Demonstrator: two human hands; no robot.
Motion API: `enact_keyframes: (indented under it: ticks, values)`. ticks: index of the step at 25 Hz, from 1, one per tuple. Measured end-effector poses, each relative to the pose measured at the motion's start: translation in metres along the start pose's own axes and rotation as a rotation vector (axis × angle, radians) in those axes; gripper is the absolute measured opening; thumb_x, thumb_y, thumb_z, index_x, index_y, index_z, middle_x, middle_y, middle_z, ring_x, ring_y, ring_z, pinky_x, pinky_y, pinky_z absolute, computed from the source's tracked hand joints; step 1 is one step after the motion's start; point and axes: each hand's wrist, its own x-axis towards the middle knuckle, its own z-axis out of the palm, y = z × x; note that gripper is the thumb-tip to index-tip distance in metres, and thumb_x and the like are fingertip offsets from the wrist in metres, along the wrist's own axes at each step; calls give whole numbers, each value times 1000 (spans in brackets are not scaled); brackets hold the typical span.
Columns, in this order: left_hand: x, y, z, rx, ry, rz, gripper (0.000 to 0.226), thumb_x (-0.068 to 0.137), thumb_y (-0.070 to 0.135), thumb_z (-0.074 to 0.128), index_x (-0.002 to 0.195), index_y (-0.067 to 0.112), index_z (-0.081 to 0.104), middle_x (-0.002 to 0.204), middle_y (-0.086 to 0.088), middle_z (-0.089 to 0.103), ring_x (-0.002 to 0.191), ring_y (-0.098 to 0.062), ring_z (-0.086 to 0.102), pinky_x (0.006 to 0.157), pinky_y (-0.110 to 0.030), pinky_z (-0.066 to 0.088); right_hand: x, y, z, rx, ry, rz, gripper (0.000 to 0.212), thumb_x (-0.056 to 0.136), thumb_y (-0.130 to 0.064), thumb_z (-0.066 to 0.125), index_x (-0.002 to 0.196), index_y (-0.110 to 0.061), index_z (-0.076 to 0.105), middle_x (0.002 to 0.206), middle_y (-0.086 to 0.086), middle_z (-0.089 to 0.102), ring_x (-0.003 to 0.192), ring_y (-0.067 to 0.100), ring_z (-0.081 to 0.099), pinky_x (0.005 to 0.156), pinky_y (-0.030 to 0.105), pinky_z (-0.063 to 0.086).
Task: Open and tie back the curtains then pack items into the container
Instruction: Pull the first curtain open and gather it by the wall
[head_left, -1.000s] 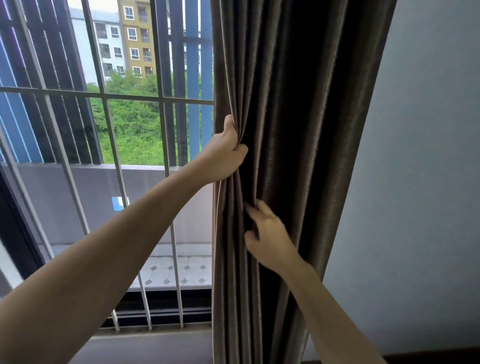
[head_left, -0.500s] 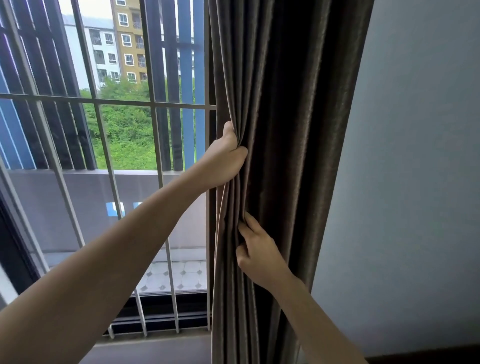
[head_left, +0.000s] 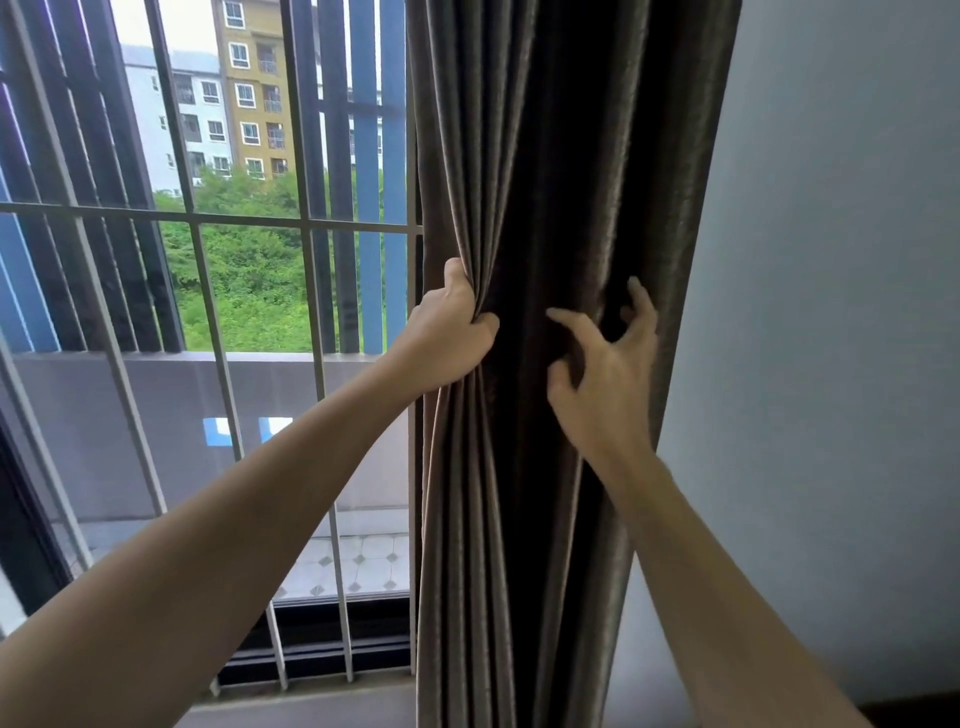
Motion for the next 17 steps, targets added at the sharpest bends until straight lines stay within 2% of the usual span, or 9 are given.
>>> enact_keyframes:
  ticks: [2,5,7,9,10,12,13,14,17]
  values:
    - [-2,1,-1,-23,-6,1,64,91,17,42,144,7,8,103,-8,53,97,-27,55,78,-35,44,21,2,3,-45,-123,-12,43,84,-3,60,122,-22,61,151,17,22,135,33,32,111,29,25]
    - [-4,1,0,-12,2,6,67,92,17,40,146,6,3,104,-6,49,98,-27,52,80,-33,41,21,8,11,15,-226,-100,36,85,4,56,113,-15,67,130,11,54,116,24,57,99,13,35]
    - [-4,1,0,-6,3,7,67,92,18,39,146,6,1,104,-6,46,97,-26,51,83,-34,42,-2,8,16,132,-154,-137,30,85,5,56,104,-16,64,106,3,65,95,12,65,87,12,46]
    - [-3,0,1,-17,-5,8,69,93,18,37,147,7,-4,104,-5,45,94,-24,51,82,-34,42,-32,7,24,257,-48,-93,34,89,-1,57,112,-23,44,94,1,66,75,4,65,68,18,55]
    - [-2,1,1,-21,-7,5,69,93,18,37,147,7,-5,104,-5,46,93,-24,52,82,-34,42,-45,6,29,314,-29,-30,44,90,-4,57,120,-29,34,99,3,67,77,6,67,68,22,58]
    - [0,0,3,-22,-12,-5,67,92,17,37,146,7,-1,102,-7,51,93,-26,54,81,-37,45,-67,7,42,373,-86,110,66,92,-9,56,140,-34,18,118,5,65,96,13,69,85,30,57]
    - [2,0,5,-24,-15,-8,64,92,17,37,145,7,3,99,-9,53,91,-27,54,77,-38,45,-74,9,50,346,-127,129,67,92,-9,56,145,-28,20,121,4,64,101,14,67,92,32,54]
    - [3,0,6,-33,-20,-12,61,91,18,37,143,6,8,96,-10,54,88,-26,55,72,-37,44,-79,12,57,296,-153,101,60,92,-8,56,144,-22,31,119,4,65,100,15,67,94,34,53]
    - [6,-1,8,-61,-38,-15,53,92,18,36,139,6,17,96,-9,55,83,-22,55,65,-35,44,-85,15,65,263,-166,31,39,90,-4,56,128,-13,55,106,3,70,91,15,70,89,31,55]
